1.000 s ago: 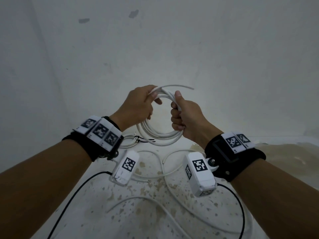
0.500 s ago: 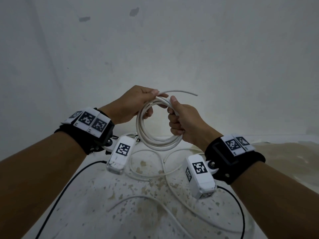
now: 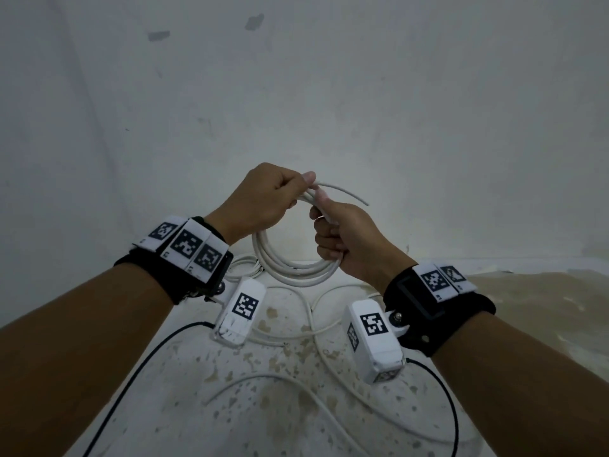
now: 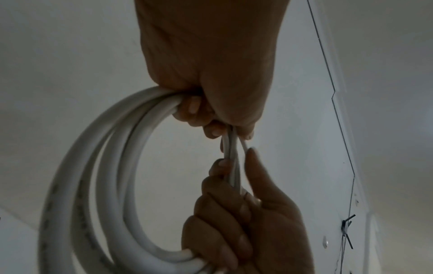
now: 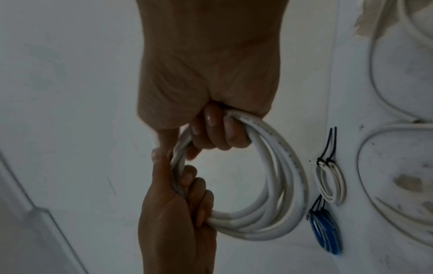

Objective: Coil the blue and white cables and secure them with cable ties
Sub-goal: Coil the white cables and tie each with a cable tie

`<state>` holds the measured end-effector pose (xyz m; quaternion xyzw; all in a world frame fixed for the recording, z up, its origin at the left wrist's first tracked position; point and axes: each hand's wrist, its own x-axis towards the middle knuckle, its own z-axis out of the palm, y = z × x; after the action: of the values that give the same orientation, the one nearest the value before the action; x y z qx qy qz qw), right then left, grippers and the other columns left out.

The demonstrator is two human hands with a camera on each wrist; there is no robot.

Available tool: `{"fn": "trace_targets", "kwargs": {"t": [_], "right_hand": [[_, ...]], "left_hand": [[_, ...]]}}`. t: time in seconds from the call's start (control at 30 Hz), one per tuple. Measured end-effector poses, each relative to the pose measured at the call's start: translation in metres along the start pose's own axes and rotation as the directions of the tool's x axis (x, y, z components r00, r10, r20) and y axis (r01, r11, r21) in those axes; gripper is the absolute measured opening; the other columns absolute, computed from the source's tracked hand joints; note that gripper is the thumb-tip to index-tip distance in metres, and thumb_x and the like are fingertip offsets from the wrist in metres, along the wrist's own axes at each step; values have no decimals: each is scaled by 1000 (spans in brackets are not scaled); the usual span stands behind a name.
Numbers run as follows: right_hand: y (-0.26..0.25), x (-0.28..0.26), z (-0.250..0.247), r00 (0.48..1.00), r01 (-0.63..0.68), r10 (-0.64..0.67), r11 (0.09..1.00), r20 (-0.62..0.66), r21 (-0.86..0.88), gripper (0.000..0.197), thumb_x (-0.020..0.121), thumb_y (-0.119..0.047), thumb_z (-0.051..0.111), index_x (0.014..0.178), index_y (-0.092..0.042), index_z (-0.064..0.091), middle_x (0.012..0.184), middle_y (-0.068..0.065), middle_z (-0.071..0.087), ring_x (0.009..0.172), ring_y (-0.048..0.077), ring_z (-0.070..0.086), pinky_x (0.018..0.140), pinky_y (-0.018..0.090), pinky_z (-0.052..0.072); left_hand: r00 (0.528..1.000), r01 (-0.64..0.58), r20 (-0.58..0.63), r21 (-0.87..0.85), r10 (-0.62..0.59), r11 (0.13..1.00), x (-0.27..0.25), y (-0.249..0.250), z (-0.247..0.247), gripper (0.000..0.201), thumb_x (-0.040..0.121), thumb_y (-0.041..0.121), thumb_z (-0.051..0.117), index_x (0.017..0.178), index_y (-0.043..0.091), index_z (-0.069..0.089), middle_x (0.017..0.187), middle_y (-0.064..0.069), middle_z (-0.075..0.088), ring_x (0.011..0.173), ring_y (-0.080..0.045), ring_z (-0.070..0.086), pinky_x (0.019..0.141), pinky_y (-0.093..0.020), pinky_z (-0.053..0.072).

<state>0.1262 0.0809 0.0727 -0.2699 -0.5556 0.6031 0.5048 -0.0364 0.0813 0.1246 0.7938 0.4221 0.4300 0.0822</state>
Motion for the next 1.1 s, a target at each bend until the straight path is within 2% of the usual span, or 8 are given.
{"fn": "trace_targets", "kwargs": {"t": [0.17,0.37,0.47,0.63,0.73,0.83,0.97,1.1], "right_hand": [[-2,-1,-12,986,-137,100,946,135,295,86,89,-76,28,94,-1,69,53,0,34,41,12,24,47,27,23],[2,0,-17,983,-157,95,878,156,453,44,97,-35,39,111,-1,62,61,1,47,43,11,33,48,23,34],[5,-1,-21,980,-163,81,847,180,506,25,95,-27,46,103,-6,57,69,4,57,45,10,41,54,23,43],[6,-4,-32,948,-214,98,901,304,376,39,96,-27,46,124,-3,57,74,-1,59,54,10,51,73,32,52],[0,-2,-31,946,-228,150,939,288,257,37,102,-30,38,116,-5,61,56,-6,38,43,7,33,53,22,40],[-3,0,-34,964,-223,181,950,194,219,37,103,-31,38,108,-4,63,50,-9,27,37,4,21,42,19,17],[2,-1,-39,958,-266,238,948,162,178,37,103,-30,39,101,-3,65,50,-9,25,37,3,19,37,17,16],[4,-4,-37,965,-251,242,964,103,85,41,103,-36,42,95,-4,66,51,-8,23,37,4,17,36,18,15]], "left_hand": [[999,-32,-27,-36,31,999,-1,3,3,32,100,32,51,102,13,77,54,-9,47,46,-4,41,50,-5,35],[999,-28,-41,-32,26,999,1,2,6,28,100,32,53,111,14,71,59,11,61,52,2,52,56,-11,43],[998,8,-62,-68,-12,998,1,1,8,24,98,34,55,111,15,60,55,10,56,49,0,50,51,-14,40],[993,-14,-114,-68,7,998,-2,-7,13,25,97,35,55,91,11,59,48,9,50,44,-6,43,54,-36,46],[987,22,-152,-146,-44,989,-6,-13,21,27,99,32,53,89,7,56,52,7,49,43,-9,38,48,-31,37],[994,101,-38,-130,-107,986,-9,-10,22,23,102,28,48,95,6,54,65,-2,59,46,-14,44,45,-31,43],[977,20,208,83,-37,996,-13,-1,17,14,101,28,50,105,15,54,77,8,66,51,-8,55,48,-26,52],[976,-32,218,134,2,990,-19,1,24,11,100,26,52,105,16,53,75,13,65,45,-5,51,45,-25,49]]}}
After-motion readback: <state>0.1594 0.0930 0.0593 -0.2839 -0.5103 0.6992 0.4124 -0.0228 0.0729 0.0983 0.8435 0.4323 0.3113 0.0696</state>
